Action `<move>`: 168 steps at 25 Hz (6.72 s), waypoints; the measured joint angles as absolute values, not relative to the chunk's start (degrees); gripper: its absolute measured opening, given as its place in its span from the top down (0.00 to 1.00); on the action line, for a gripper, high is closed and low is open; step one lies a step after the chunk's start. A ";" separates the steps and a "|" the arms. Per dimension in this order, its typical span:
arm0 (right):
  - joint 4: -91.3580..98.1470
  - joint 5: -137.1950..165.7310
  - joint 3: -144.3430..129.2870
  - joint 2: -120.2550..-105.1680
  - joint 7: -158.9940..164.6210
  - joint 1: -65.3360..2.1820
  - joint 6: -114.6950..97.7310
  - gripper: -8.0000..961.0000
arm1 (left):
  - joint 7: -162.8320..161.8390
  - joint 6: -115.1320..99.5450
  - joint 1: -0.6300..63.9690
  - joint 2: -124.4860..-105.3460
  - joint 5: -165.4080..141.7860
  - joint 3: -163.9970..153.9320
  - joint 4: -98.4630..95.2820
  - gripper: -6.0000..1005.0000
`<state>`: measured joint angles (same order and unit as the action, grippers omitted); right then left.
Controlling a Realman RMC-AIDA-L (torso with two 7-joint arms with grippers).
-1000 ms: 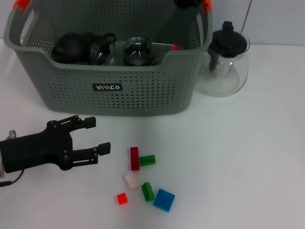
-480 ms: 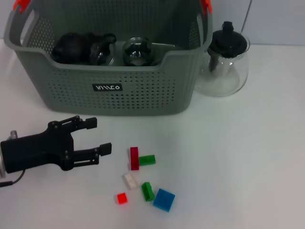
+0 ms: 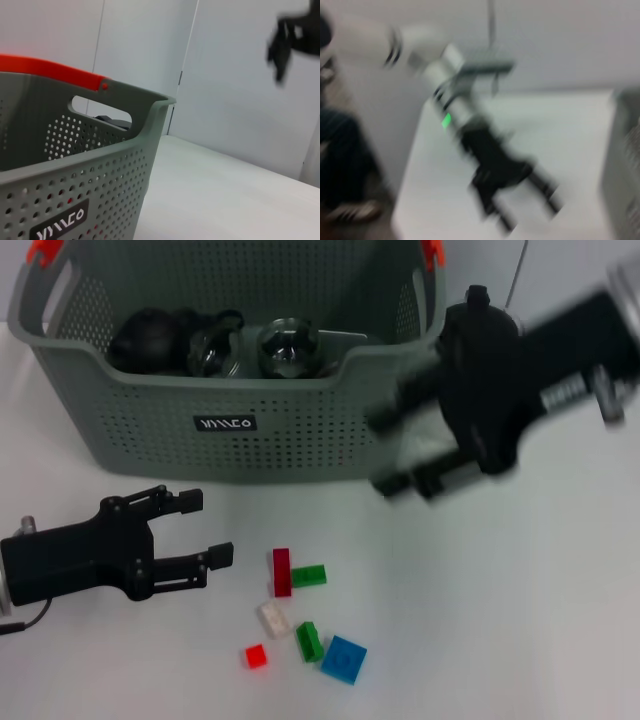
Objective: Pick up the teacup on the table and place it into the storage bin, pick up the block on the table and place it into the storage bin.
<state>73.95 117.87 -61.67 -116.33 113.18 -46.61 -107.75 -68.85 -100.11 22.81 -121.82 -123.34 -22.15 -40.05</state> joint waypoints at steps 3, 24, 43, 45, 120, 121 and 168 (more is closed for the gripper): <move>69.66 123.50 -63.11 -117.01 112.09 -46.99 -109.25 0.33 | -68.84 -100.10 22.79 -121.81 -123.43 -22.18 -40.22 0.15; 37.76 127.09 -90.97 -120.94 107.44 -58.74 -69.55 0.35 | -68.82 -99.95 23.25 -121.72 -123.60 -22.09 -39.91 0.15; 32.48 115.43 -103.28 -121.45 104.62 -58.55 -58.19 0.39 | -68.84 -99.60 23.44 -121.76 -123.48 -22.20 -39.90 0.15; 32.04 115.29 -103.47 -121.59 104.59 -58.57 -57.76 0.41 | -68.87 -99.58 23.51 -121.75 -123.48 -22.23 -39.90 0.15; 36.34 142.42 -64.05 -116.07 124.25 -70.63 -60.48 0.78 | -69.24 -100.90 24.59 -121.12 -123.38 -21.39 -39.99 0.15; 35.61 143.16 -64.52 -116.61 124.16 -70.55 -58.99 0.78 | -69.25 -100.90 24.60 -121.12 -123.37 -21.38 -39.99 0.15; 73.18 104.68 -59.04 -119.34 106.75 -27.14 -106.65 0.32 | -76.62 -111.86 25.52 -120.50 -128.09 -29.33 -52.41 0.15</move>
<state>73.18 104.68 -59.04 -119.34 106.75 -27.14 -106.65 -76.62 -111.86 25.52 -120.50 -128.09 -29.33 -52.41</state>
